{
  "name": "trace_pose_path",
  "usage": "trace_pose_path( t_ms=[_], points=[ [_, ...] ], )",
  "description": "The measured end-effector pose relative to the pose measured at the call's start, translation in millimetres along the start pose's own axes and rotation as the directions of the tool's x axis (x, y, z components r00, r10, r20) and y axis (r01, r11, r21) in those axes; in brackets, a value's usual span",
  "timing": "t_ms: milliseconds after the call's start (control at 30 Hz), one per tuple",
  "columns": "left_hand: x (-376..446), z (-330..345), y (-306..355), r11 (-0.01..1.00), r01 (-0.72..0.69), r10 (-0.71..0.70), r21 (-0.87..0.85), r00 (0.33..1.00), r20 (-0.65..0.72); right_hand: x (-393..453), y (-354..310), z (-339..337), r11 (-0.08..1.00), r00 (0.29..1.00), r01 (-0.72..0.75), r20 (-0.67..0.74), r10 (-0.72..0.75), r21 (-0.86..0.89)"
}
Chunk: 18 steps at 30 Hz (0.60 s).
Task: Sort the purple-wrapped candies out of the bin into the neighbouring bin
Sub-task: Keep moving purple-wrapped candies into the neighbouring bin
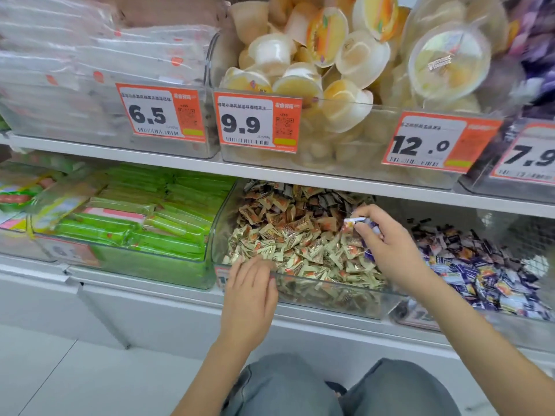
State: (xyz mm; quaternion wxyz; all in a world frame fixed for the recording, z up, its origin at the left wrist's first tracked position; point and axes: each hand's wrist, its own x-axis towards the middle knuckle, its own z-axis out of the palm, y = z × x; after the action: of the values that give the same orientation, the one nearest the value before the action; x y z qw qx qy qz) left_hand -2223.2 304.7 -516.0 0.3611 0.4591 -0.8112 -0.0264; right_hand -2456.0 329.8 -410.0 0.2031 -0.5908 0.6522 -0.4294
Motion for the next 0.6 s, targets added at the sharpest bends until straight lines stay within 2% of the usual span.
trace_pose_path(
  t_ms=[67, 133, 167, 200, 267, 300, 333, 467, 600],
  points=[
    [-1, 2, 4, 0.998, -0.011, 0.008, 0.056, 0.998, 0.056, -17, 15, -27, 0.993, 0.983, 0.077, -0.16, -0.091, -0.093],
    [0, 3, 7, 0.998, 0.03, -0.033, 0.062, 0.998, 0.059, -24, 36, -54, 0.988, 0.947, -0.016, -0.318, -0.035, -0.156],
    [1, 3, 7, 0.997, 0.047, -0.051, 0.064, 0.997, 0.057, -25, 47, -67, 0.978, 0.947, -0.09, -0.32, 0.026, -0.186],
    [1, 3, 8, 0.996, 0.057, -0.061, 0.069, 0.996, 0.058, -26, 56, -79, 0.961, 0.963, -0.16, -0.251, 0.101, -0.224],
    [1, 3, 8, 0.995, 0.05, -0.055, 0.084, 0.997, 0.062, -30, 69, -97, 0.931, 0.966, -0.247, 0.006, 0.258, -0.269],
    [0, 2, 8, 0.996, 0.038, -0.043, 0.085, 0.997, 0.064, -33, 72, -102, 0.924, 0.949, -0.272, 0.084, 0.304, -0.267],
    [0, 1, 6, 0.996, 0.021, -0.027, 0.082, 0.997, 0.066, -35, 74, -106, 0.923, 0.945, -0.284, 0.086, 0.315, -0.26],
    [4, -9, -6, 1.0, -0.022, 0.021, 0.01, 0.997, 0.077, -37, 64, -99, 0.95, 0.971, -0.225, -0.132, 0.2, -0.218],
    [13, -20, -24, 0.997, 0.072, -0.071, -0.013, 0.997, 0.039, -26, 24, -56, 0.972, 0.997, 0.029, -0.069, -0.046, -0.233]
  ],
)
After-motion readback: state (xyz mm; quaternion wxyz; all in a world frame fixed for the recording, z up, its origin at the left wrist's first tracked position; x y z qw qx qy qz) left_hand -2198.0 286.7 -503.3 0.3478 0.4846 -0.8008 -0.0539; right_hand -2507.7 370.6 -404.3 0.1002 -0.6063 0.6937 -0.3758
